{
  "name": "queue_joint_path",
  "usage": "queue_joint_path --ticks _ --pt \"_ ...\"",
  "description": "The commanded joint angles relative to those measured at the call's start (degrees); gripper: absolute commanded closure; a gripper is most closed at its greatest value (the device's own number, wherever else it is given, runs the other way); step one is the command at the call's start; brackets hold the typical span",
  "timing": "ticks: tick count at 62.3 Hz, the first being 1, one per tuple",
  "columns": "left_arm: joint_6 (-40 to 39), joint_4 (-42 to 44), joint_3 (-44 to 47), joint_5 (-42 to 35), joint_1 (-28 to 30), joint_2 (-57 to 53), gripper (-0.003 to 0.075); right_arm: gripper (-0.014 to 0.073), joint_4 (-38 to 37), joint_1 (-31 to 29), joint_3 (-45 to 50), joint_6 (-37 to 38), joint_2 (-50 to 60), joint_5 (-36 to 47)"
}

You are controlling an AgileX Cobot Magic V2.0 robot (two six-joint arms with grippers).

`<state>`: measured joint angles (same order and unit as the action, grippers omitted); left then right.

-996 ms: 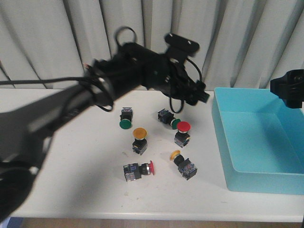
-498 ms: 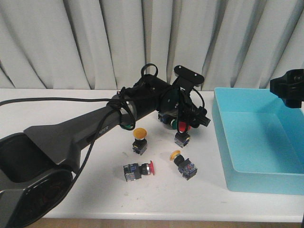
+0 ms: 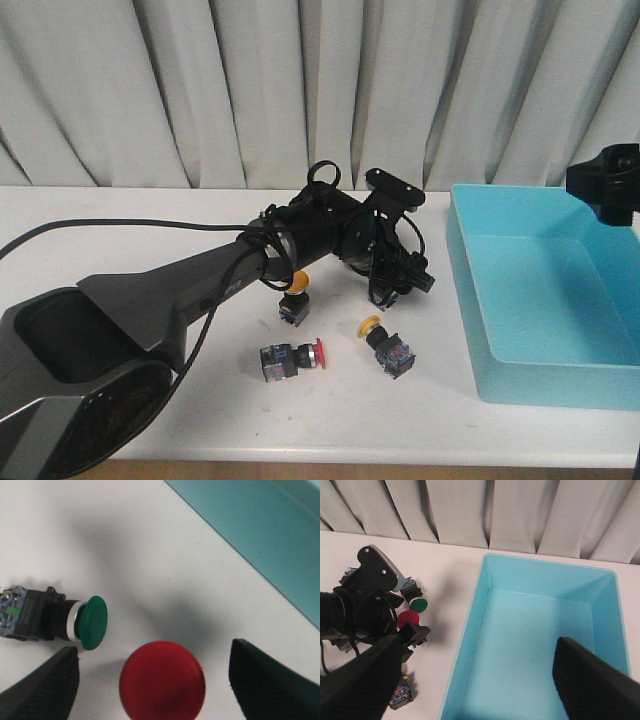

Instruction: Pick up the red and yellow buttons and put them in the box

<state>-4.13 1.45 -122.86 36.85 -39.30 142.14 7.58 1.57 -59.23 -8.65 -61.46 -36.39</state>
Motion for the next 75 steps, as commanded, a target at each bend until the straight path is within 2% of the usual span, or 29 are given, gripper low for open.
queue_joint_path --ticks 1,38,46,63,68,75 --pt "-0.13 0.4 -2.0 -2.4 -0.04 -3.88 0.0156 0.0004 0.44 -0.13 -1.94 -0.12 0.46 3.33" --pt "0.04 1.23 -1.72 -2.81 0.19 -3.55 0.0295 0.0004 0.44 -0.13 -1.94 -0.12 0.46 3.34" --pt "0.09 -0.92 -1.72 -2.39 0.19 -3.55 0.0383 0.0004 0.44 -0.13 -1.94 -0.12 0.46 2.99" --pt "0.09 -1.82 -1.8 -3.13 0.19 -3.85 0.072 0.0004 0.44 -0.13 -1.94 -0.32 0.53 2.25" --pt "-0.05 -1.96 -1.84 -2.19 0.19 -4.97 0.0729 0.0004 0.44 0.16 -1.94 -0.75 0.53 2.12" --pt "-0.22 -3.25 -1.84 0.87 0.19 -8.31 0.0728 0.0004 -0.76 3.61 -0.91 -4.37 0.53 2.38"
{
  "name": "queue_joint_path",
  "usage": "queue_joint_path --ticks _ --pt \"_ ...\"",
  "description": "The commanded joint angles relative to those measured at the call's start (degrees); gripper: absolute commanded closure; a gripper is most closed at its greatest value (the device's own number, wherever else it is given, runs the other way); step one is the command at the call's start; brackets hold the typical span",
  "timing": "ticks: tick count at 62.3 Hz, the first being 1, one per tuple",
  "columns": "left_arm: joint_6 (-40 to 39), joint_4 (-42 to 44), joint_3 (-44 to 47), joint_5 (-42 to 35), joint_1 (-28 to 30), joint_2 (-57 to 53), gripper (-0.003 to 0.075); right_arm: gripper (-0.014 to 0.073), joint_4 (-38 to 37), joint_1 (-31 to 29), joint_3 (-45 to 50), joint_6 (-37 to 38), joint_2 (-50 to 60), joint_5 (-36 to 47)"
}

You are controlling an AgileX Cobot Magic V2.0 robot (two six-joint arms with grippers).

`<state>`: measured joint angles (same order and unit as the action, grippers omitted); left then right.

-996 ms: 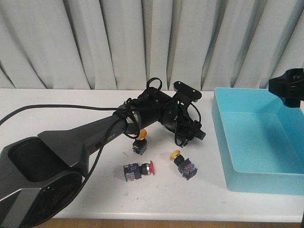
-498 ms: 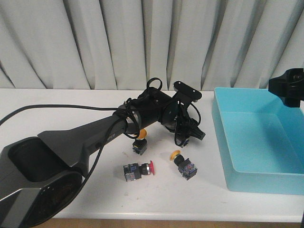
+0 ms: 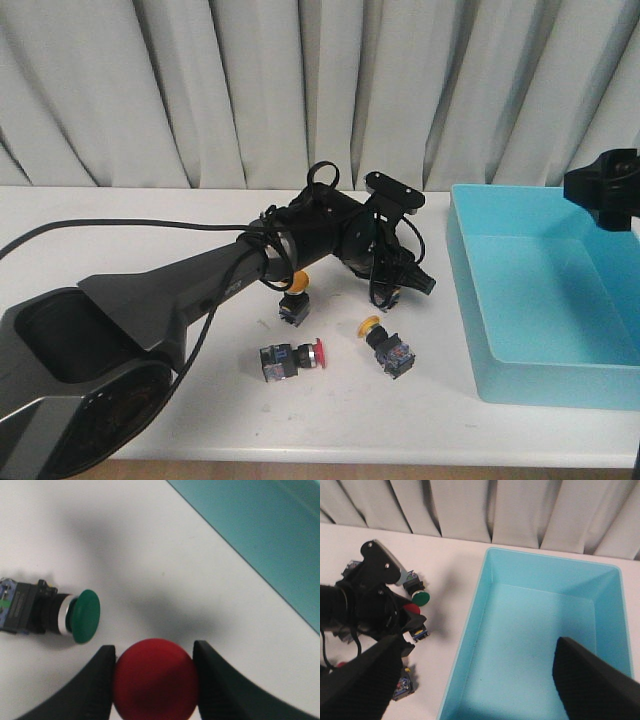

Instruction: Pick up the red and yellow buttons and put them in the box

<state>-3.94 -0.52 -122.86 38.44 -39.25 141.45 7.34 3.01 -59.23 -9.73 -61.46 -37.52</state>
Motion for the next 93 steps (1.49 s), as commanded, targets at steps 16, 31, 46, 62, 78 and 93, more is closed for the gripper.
queue_joint_path --ticks 16,31,46,62,78,93 --pt "-0.43 -1.32 -1.84 11.51 1.08 -18.41 0.0728 0.0004 -1.66 13.36 10.77 -11.72 0.53 20.71" --pt "-0.44 -1.48 -1.84 18.77 1.16 -25.91 0.0728 0.0004 -0.82 19.03 19.33 -13.2 0.53 35.07" --pt "5.18 -21.34 -1.84 20.2 1.16 -29.25 0.0728 0.0004 -0.82 23.41 20.02 -13.15 0.35 37.83" --pt "9.91 -30.92 -1.84 22.66 1.01 -29.39 0.0728 0.0004 -1.1 23.41 20.02 -13.26 0.35 37.83" --pt "12.03 -35.44 -1.84 25.02 1.01 -29.89 0.0728 0.0006 -1.18 23.41 20.02 -13.35 0.35 38.53" --pt "12.03 -38.8 -1.84 27.02 1.01 -29.89 0.0727 0.0139 -1.11 23.41 20.02 -13.35 0.35 39.04"
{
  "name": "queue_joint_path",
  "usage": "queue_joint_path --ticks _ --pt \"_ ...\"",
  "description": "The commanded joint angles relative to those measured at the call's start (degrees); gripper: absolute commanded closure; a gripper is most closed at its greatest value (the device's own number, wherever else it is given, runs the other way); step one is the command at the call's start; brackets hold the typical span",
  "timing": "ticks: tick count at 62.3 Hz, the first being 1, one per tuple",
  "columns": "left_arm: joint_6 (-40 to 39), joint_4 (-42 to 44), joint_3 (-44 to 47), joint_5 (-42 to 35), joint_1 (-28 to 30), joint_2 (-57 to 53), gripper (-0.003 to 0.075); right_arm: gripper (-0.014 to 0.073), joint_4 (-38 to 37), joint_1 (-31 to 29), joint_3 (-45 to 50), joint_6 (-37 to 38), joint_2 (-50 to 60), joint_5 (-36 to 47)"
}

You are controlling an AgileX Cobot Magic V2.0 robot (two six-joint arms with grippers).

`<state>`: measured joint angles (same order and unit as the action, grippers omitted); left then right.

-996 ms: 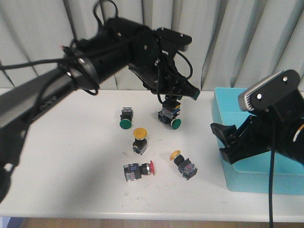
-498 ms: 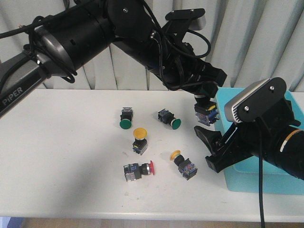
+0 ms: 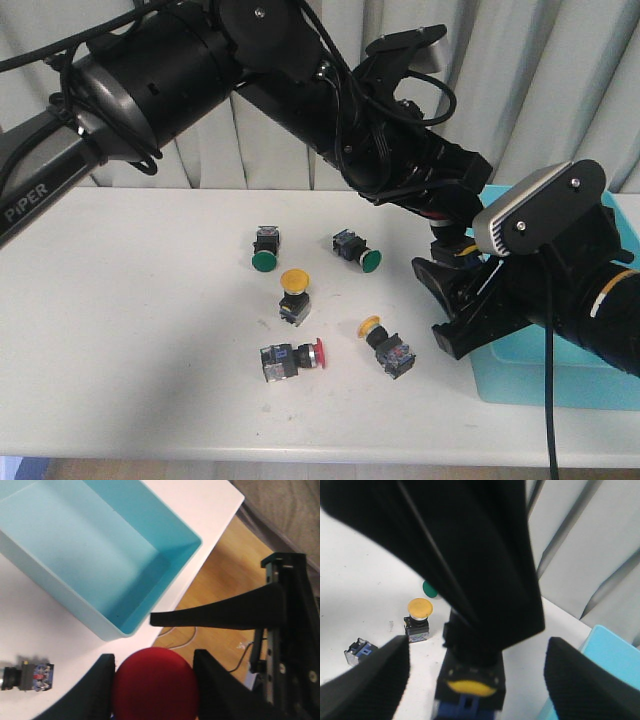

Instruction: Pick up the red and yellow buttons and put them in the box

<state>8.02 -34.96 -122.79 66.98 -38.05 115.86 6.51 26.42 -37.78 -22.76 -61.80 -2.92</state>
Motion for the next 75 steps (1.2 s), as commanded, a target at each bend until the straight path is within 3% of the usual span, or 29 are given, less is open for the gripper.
queue_joint_path --ticks 1,23,38,61,67,75 --pt "0.07 -4.41 -1.91 -1.47 -0.19 -4.3 0.0727 0.0154 -0.27 0.0 -1.43 -0.32 0.69 4.44" --pt "0.68 -4.38 -1.91 -3.13 -0.19 -4.3 0.072 0.0608 -0.23 0.0 -1.43 -0.32 0.69 3.44" --pt "10.19 -4.27 -1.91 -3.95 -0.23 -4.3 0.0631 0.0601 -0.23 0.0 -1.43 -0.32 0.69 3.44" --pt "13.61 -4.08 -1.91 -4.23 -0.23 -4.3 0.0263 0.0596 -0.23 -0.68 -1.43 -0.32 0.69 2.92" --pt "13.61 -3.48 -1.91 -4.23 -0.23 -4.69 0.0222 0.0596 -0.11 -2.0 -1.43 0.05 0.69 2.92" --pt "13.61 2.04 -1.91 -4.73 -0.17 -6.62 0.0225 0.0596 0.43 -4.23 -1.43 0.76 0.81 2.54"
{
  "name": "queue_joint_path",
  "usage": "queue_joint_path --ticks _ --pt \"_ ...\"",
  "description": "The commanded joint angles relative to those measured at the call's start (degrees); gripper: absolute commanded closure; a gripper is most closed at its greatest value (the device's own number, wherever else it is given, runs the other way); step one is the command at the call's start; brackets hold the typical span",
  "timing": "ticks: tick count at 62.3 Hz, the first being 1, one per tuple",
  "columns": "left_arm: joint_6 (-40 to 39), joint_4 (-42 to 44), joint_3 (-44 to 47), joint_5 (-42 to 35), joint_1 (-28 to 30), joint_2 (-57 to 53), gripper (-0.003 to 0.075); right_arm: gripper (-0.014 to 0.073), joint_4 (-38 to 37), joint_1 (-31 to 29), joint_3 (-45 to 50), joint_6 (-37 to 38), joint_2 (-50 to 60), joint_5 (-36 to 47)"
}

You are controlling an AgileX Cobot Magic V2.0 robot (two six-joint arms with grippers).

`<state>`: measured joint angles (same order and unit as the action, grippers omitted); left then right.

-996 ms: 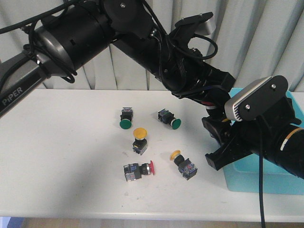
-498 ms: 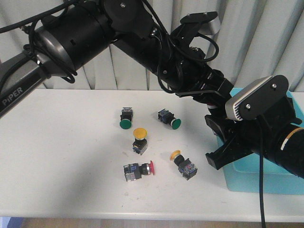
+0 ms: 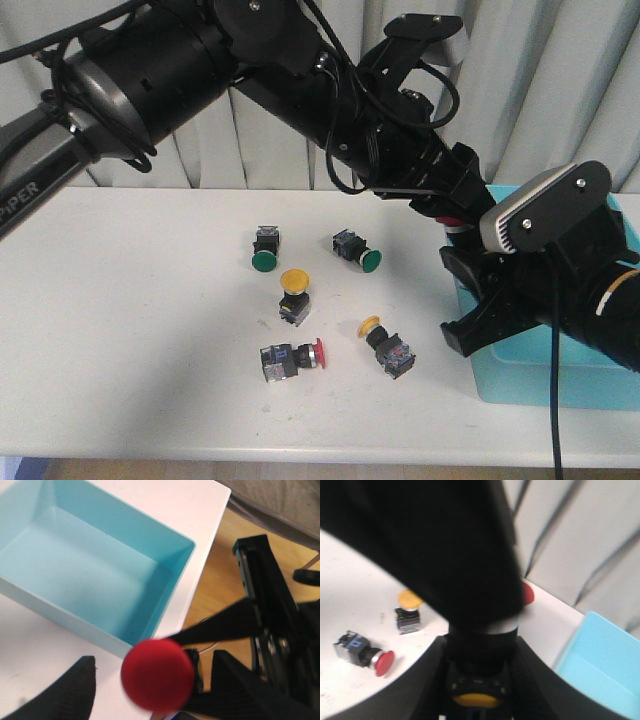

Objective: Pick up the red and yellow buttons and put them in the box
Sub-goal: 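Carry the red button into the blue box with the right gripper and release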

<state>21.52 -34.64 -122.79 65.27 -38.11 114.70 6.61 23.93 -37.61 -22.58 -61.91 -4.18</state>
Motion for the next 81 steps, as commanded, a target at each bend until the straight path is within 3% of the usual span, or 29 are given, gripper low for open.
queue_joint_path --ticks 1,8,13,21,31,44,65,81 --pt "0.11 2.88 -1.91 -3.02 -0.04 -5.84 0.0227 0.0596 0.53 -2.23 -1.67 0.58 0.99 3.72" --pt "-0.44 15.94 -1.91 -2.26 0.11 -9.14 0.0265 0.0596 2.72 -5.23 -2.91 0.58 0.99 1.94" --pt "-3.69 28.13 -1.91 -0.77 0.11 -11.42 0.0334 0.0596 4.84 -8.12 -3.99 0.58 0.86 0.42" --pt "-12.96 44.74 -1.86 1.21 0.7 -14.17 0.0513 0.0596 8.86 -14.66 -5.65 0.58 -0.64 -0.58" --pt "-17.01 51.36 -1.8 2.99 3.34 -15.07 0.073 0.0594 10.71 -21.94 -8.33 0.58 -7.51 -2.91" --pt "-18.53 50.9 4.29 3.84 5.83 -15.13 0.0727 0.0592 11.49 -26.22 -14.44 2.06 -22.62 -8.93" --pt "-18.53 50.83 17.26 -0.5 5.83 -15.13 0.0727 0.0565 11.91 -26.46 -25.86 2.06 -41.03 -17.28" --pt "-21.04 50.26 18.79 -2.63 5.83 -15.13 0.0722 0.0397 11.5 -26.46 -33.59 1.57 -47.83 -22.2"
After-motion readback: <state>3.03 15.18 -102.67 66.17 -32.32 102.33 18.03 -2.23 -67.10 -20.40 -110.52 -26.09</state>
